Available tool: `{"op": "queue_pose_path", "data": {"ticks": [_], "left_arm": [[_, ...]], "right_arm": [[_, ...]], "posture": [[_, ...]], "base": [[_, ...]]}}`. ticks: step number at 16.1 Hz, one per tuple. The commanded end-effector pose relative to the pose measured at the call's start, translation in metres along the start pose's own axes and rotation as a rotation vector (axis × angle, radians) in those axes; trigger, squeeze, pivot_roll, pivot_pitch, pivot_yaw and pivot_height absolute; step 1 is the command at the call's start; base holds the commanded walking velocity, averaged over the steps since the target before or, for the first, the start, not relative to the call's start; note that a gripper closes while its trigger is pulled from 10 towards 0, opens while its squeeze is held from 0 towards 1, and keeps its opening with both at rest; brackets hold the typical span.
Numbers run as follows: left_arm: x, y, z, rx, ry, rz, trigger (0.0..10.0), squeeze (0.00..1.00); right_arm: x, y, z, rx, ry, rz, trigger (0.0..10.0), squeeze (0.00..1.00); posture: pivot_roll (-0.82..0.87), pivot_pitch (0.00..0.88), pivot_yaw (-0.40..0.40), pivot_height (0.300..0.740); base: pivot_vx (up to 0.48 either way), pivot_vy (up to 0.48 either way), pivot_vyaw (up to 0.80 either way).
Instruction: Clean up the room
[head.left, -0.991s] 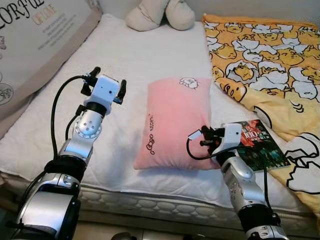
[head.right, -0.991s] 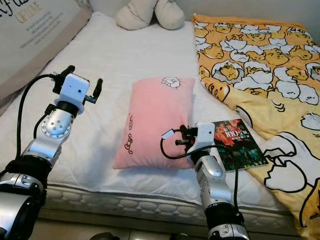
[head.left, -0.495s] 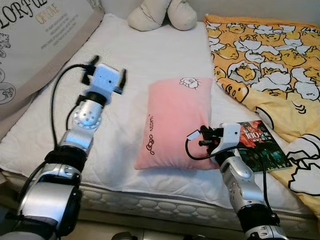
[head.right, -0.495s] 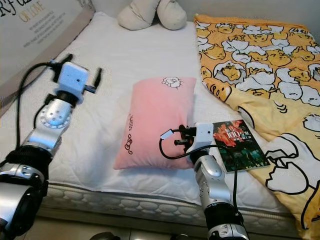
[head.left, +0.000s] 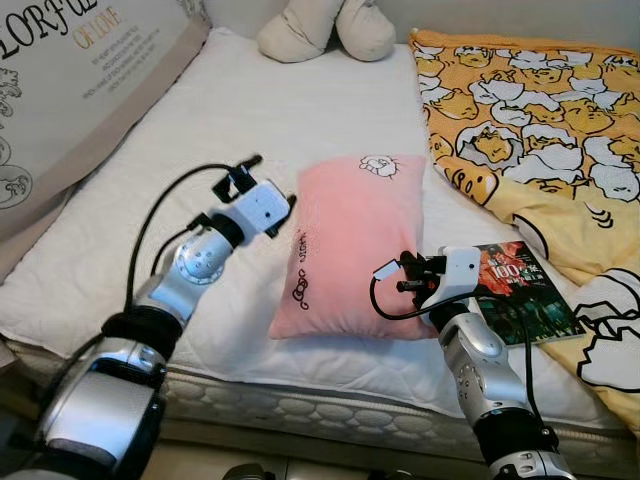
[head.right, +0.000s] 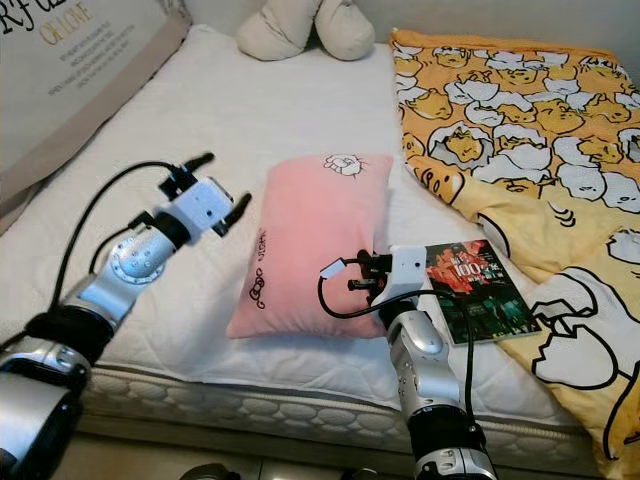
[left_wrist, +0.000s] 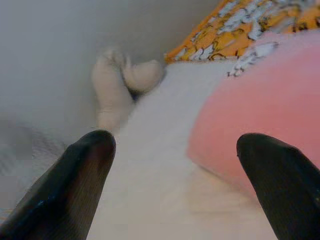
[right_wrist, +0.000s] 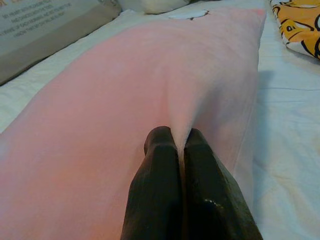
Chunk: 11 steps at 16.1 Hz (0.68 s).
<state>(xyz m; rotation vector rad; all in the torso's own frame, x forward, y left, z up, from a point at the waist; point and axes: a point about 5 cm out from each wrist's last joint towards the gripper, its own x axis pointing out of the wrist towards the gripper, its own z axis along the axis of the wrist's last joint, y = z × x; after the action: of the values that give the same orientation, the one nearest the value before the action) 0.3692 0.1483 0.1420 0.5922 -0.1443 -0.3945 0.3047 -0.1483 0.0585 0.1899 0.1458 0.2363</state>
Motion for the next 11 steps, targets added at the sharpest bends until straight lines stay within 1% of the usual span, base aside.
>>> {"op": "queue_pose_path", "data": {"ticks": [1,2,3,4,5,6,7,8,9,11], "left_arm": [[-0.004,0.001,-0.021,-0.234,0.135,0.014,10.0,0.0],[-0.008,-0.004,-0.037,-0.482,0.242,0.034,10.0,0.0],[-0.014,-0.01,-0.05,-0.678,0.316,0.05,10.0,0.0],[-0.018,-0.017,-0.057,-0.839,0.361,0.042,10.0,0.0],[-0.019,-0.02,-0.059,-0.905,0.372,0.035,10.0,0.0],[-0.02,-0.024,-0.061,-1.021,0.378,0.034,10.0,0.0],[-0.018,-0.026,-0.059,-1.1,0.376,0.012,10.0,0.0],[-0.017,-0.028,-0.057,-1.147,0.372,-0.007,10.0,0.0],[-0.013,-0.032,-0.051,-1.254,0.369,-0.06,10.0,0.0],[-0.008,-0.037,-0.044,-1.295,0.355,-0.114,10.0,0.0]], "right_arm": [[0.001,0.001,0.004,-0.003,-0.021,0.002,0.0,0.0],[0.0,0.001,0.004,-0.002,-0.02,0.001,0.0,0.0],[0.0,0.001,0.003,-0.002,-0.019,0.001,0.0,0.0],[-0.001,0.001,0.003,-0.001,-0.017,0.001,0.0,0.0],[-0.001,0.001,0.003,-0.001,-0.016,0.002,0.0,0.0],[-0.002,0.001,0.002,-0.002,-0.011,0.004,0.0,0.0],[-0.001,0.001,0.002,-0.003,-0.01,0.006,0.0,0.0],[-0.001,0.0,0.002,-0.003,-0.01,0.006,0.0,0.0],[0.001,0.001,0.005,-0.009,-0.01,0.018,0.0,0.0],[0.005,0.003,0.007,-0.009,-0.01,0.029,0.0,0.0]], "posture": [[0.01,0.0,0.024,0.74],[0.01,0.001,0.024,0.74],[0.01,0.004,0.024,0.74],[0.01,0.007,0.021,0.74],[0.01,0.008,0.02,0.74],[0.01,0.009,0.017,0.74],[0.01,0.009,0.015,0.74],[0.0,0.007,0.014,0.74],[0.0,0.0,0.012,0.74],[0.01,0.001,0.009,0.74]], "base": [[0.0,0.0,0.0],[0.0,0.0,0.0],[0.0,0.0,0.0],[0.0,0.0,0.0],[0.0,0.0,0.0],[0.0,0.0,0.0],[0.0,0.0,0.0],[0.0,0.0,0.0],[0.0,0.0,0.0],[0.0,0.0,0.0]]}}
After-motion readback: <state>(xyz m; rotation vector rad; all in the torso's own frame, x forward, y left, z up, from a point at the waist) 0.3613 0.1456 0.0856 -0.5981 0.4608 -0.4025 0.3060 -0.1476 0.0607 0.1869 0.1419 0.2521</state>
